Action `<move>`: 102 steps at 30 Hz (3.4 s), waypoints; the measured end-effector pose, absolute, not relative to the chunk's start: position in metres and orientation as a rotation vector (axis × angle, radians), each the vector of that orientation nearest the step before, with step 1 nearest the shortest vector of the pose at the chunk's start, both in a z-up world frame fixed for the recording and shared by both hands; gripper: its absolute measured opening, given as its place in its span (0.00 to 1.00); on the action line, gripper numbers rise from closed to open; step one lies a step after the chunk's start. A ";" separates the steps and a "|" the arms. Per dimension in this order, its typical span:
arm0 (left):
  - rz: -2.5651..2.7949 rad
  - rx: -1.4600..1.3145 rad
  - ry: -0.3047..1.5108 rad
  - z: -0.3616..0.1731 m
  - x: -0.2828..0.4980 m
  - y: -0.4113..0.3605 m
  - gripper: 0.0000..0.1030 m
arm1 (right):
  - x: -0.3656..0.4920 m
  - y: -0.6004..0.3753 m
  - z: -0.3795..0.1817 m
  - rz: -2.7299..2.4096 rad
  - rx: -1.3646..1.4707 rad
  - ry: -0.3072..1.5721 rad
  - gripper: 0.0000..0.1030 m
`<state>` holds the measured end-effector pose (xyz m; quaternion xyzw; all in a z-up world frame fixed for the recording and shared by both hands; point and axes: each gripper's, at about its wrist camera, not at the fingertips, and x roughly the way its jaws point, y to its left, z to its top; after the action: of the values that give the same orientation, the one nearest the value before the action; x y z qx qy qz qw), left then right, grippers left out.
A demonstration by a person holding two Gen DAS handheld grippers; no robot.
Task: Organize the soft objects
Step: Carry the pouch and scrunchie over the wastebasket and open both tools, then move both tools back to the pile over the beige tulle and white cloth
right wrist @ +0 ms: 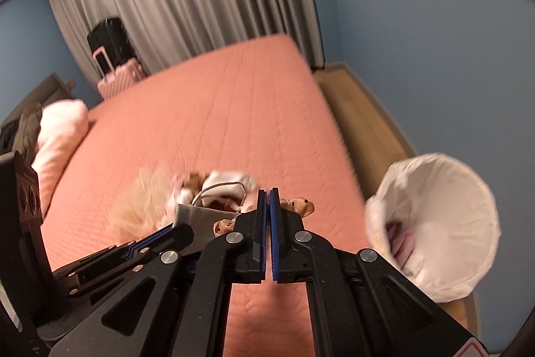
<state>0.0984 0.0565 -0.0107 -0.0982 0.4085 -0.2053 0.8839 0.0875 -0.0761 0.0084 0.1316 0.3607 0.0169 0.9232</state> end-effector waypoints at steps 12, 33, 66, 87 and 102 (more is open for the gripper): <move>-0.579 -0.127 0.700 0.057 0.090 -0.022 0.06 | 0.055 -0.147 0.071 -0.071 0.296 0.582 0.02; -0.718 -0.123 0.734 0.067 0.111 -0.108 0.47 | 0.047 -0.250 0.071 -0.222 0.358 0.564 0.09; -0.517 -0.162 0.737 0.050 0.109 -0.041 0.56 | 0.044 -0.189 0.064 -0.142 0.319 0.611 0.49; -0.281 -0.251 0.783 0.009 0.108 0.077 0.85 | 0.057 -0.092 0.034 -0.017 0.272 0.703 0.57; -0.064 -0.305 0.876 -0.050 0.122 0.195 0.87 | 0.092 0.006 -0.021 0.116 0.229 0.843 0.57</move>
<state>0.1224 0.1953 -0.0505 -0.1471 0.4222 -0.0310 0.8940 0.0917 0.0062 -0.0208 0.1106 0.4078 0.0564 0.9046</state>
